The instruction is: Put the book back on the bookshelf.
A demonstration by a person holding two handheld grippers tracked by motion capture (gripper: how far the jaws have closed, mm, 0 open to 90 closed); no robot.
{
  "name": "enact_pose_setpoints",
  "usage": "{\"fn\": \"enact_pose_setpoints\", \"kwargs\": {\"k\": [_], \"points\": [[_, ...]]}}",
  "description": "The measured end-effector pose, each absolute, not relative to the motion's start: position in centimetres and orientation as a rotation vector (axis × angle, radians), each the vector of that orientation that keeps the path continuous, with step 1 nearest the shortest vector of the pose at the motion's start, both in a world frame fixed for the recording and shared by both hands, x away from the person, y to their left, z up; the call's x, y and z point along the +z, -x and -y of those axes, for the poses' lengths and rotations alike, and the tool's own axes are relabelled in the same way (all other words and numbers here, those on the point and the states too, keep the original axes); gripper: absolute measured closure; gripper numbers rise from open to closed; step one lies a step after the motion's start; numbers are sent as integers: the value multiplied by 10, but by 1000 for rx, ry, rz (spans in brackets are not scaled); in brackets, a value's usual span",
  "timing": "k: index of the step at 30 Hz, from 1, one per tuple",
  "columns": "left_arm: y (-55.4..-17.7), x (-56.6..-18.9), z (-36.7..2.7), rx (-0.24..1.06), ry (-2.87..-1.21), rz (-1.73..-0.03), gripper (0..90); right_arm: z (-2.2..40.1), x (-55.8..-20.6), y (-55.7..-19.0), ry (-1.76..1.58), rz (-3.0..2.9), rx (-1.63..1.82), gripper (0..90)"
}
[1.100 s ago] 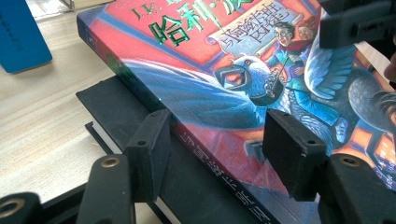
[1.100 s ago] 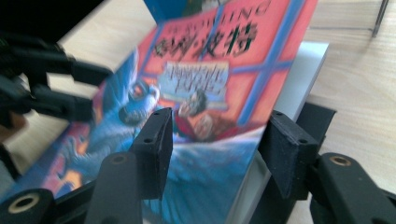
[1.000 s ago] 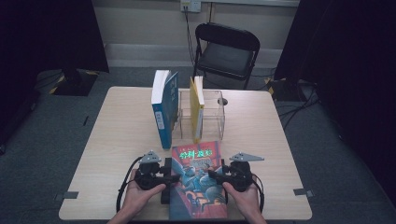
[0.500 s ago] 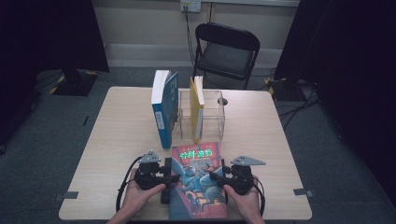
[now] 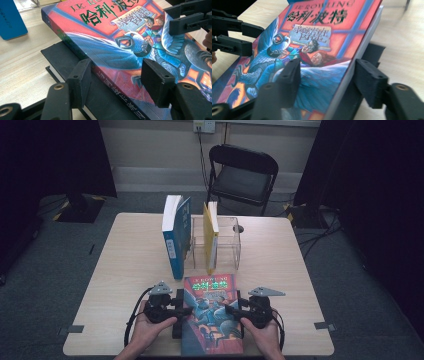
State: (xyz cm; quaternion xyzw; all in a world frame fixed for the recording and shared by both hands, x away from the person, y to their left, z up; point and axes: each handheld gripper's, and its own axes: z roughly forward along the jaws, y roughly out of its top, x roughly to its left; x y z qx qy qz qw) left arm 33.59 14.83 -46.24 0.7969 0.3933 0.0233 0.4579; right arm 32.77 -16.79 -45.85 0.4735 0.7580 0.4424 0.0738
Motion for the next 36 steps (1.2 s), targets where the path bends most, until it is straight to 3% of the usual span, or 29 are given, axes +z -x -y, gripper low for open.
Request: {"fn": "enact_pose_setpoints", "kwargs": {"k": [3, 6, 23, 28, 36], "points": [[-336, -462, -148, 56, -1968, -970, 418, 167, -456, -326, -1448, -2248, 1340, 388], [-336, -462, -148, 57, -1965, -973, 419, 175, -445, -324, -1445, -2214, 1468, 469], [-335, -462, -147, 67, -1967, -975, 412, 169, -449, -320, -1439, -2323, 1409, 463], [-337, -462, -146, 70, -1976, -969, 397, 171, -452, -331, -1461, -2292, 1451, 492], [-337, -462, -146, 71, -1976, -968, 394, 159, -454, -353, -1465, -2297, 1490, 461]]}}
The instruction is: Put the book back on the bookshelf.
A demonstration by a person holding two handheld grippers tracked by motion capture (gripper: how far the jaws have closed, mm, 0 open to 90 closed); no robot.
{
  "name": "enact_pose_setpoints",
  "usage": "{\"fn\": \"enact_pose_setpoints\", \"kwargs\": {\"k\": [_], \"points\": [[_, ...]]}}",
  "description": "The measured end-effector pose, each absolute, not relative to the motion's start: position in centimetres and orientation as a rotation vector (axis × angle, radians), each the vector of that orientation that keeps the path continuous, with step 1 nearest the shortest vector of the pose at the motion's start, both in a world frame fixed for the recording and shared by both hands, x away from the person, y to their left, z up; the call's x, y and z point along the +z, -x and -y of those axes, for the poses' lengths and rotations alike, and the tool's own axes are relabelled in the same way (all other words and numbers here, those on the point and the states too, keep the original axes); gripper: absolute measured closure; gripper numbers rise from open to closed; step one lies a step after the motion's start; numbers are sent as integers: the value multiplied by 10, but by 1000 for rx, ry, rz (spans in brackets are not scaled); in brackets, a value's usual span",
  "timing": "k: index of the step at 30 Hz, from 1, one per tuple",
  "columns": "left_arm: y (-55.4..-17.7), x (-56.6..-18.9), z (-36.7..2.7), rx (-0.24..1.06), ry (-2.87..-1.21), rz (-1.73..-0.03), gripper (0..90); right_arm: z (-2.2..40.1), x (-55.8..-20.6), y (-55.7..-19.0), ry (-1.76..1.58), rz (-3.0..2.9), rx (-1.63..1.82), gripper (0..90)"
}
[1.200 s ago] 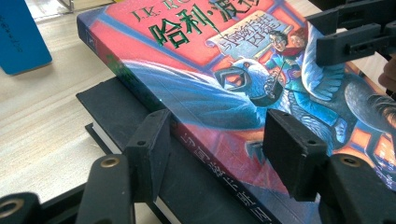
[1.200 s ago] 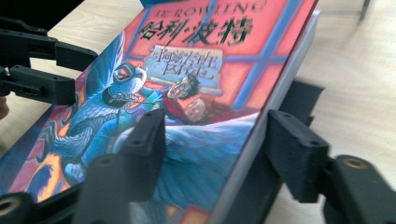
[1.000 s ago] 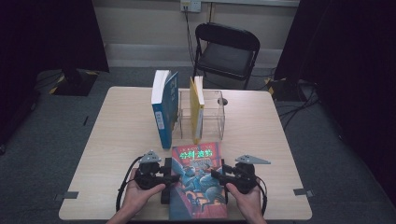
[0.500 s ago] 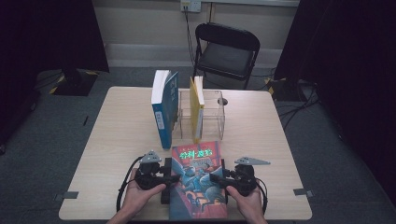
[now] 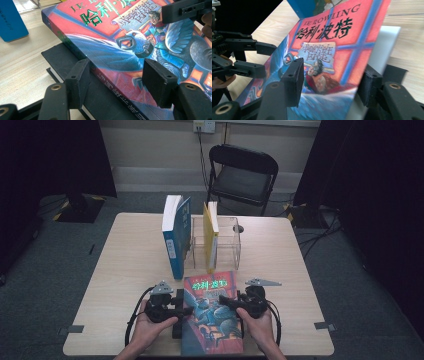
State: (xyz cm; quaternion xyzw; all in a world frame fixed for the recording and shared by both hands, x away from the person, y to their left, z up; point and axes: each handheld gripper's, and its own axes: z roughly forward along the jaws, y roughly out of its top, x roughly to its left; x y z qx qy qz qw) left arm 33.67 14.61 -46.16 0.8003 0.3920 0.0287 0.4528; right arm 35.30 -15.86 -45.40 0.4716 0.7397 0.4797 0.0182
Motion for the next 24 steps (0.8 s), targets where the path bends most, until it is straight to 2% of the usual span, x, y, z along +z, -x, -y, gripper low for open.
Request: {"fn": "enact_pose_setpoints", "kwargs": {"k": [2, 3, 5, 10, 18, 21, 24], "points": [[-337, -462, -146, 71, -1978, -965, 394, 158, -454, -352, -1444, -2337, 1505, 481], [-337, -462, -146, 70, -1979, -965, 393, 158, -454, -351, -1433, -2359, 1509, 527], [-337, -462, -146, 71, -1977, -967, 393, 158, -456, -347, -1425, -2401, 1535, 559], [-337, -462, -146, 69, -1977, -966, 389, 155, -457, -348, -1377, -2462, 1555, 613], [-337, -462, -146, 74, -1983, -953, 375, 140, -456, -370, -1335, -2505, 1537, 613], [-337, -462, -146, 76, -1985, -949, 371, 135, -455, -373, -1310, -2530, 1525, 683], [-337, -462, -145, 85, -1976, -954, 359, 138, -453, -372, -1291, -2519, 1589, 803]]}}
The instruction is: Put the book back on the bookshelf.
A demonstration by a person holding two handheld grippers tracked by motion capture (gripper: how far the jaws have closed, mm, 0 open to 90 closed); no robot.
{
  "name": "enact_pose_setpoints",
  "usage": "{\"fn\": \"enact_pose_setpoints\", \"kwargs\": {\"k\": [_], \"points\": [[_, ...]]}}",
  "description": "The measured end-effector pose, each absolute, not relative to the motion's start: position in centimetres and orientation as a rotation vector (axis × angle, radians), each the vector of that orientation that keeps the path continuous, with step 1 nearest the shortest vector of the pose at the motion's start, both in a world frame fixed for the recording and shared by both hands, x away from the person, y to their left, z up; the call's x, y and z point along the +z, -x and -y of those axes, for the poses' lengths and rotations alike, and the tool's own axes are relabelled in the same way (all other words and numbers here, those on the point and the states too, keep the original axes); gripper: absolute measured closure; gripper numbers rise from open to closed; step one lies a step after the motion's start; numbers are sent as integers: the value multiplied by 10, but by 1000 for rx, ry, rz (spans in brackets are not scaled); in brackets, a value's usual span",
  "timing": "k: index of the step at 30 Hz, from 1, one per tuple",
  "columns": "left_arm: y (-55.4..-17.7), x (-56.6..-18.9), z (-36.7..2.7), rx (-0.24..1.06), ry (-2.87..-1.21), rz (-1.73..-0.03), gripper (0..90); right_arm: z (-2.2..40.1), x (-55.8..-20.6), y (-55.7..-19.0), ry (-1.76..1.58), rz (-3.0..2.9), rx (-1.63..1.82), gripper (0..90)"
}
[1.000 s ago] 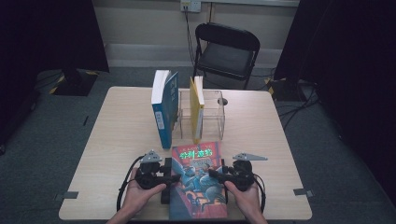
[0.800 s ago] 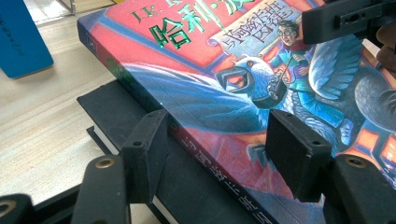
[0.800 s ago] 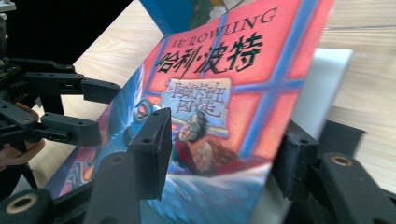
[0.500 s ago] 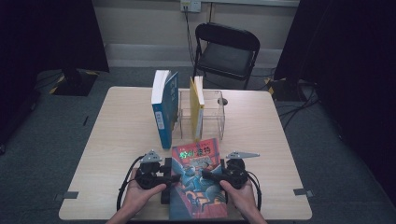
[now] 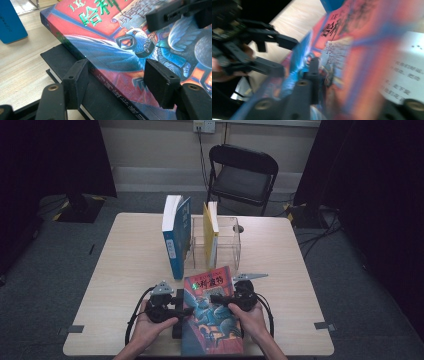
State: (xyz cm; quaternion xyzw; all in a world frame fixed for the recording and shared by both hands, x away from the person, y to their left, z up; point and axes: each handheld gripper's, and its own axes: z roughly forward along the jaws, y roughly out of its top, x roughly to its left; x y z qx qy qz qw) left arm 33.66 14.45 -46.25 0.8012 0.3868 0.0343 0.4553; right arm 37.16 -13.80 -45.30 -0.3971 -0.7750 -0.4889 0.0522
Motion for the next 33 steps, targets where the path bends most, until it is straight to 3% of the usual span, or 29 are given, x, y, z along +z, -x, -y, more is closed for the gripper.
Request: {"fn": "enact_pose_setpoints", "kwargs": {"k": [13, 23, 33], "points": [[-343, -464, -146, 11, -1932, -959, 262, 139, -442, -355, 1142, 2401, -1618, 834], [-349, -465, -145, -131, -1883, -962, 323, 140, -435, -344, 1114, 2398, -1669, 839], [-346, -456, -145, -147, -1856, -958, 383, 141, -424, -337, 1079, 2399, -1720, 851]]}}
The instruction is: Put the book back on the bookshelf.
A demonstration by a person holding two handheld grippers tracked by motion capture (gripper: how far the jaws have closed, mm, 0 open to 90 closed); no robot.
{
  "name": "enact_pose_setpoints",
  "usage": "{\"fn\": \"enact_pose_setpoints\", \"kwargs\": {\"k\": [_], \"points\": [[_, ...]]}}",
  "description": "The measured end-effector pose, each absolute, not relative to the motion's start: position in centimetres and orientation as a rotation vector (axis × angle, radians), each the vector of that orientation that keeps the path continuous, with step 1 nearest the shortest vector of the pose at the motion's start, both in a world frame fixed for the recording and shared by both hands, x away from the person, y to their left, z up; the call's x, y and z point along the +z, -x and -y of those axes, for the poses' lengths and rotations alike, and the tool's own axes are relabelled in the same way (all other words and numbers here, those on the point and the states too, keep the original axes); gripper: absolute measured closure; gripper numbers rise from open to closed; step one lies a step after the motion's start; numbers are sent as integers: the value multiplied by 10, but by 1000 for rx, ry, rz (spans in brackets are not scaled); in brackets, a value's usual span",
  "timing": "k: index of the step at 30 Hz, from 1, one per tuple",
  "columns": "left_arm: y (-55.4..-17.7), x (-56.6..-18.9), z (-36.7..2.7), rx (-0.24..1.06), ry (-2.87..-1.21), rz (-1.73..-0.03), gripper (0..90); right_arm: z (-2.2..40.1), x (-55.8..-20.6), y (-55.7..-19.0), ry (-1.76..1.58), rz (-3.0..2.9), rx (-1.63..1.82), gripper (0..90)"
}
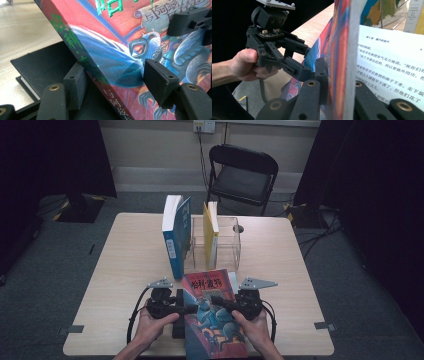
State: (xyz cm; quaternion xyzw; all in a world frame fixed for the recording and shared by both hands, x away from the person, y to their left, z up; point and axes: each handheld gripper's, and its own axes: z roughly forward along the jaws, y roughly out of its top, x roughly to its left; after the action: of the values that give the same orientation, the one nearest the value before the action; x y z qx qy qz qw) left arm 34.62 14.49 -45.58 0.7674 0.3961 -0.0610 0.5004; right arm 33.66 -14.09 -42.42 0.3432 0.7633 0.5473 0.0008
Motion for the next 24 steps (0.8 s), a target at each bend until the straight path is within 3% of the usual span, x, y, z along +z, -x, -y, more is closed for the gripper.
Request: {"fn": "enact_pose_setpoints", "kwargs": {"k": [10, 12, 24], "points": [[-347, -454, -143, -246, -1791, -922, 462, 146, -419, -336, -1078, -2398, 1742, 853], [-347, -452, -141, -279, -1777, -898, 515, 147, -419, -336, -1076, -2391, 1749, 852], [-355, -420, -132, -144, -1802, -846, 631, 140, -401, -342, -1058, -2331, 1704, 842]]}}
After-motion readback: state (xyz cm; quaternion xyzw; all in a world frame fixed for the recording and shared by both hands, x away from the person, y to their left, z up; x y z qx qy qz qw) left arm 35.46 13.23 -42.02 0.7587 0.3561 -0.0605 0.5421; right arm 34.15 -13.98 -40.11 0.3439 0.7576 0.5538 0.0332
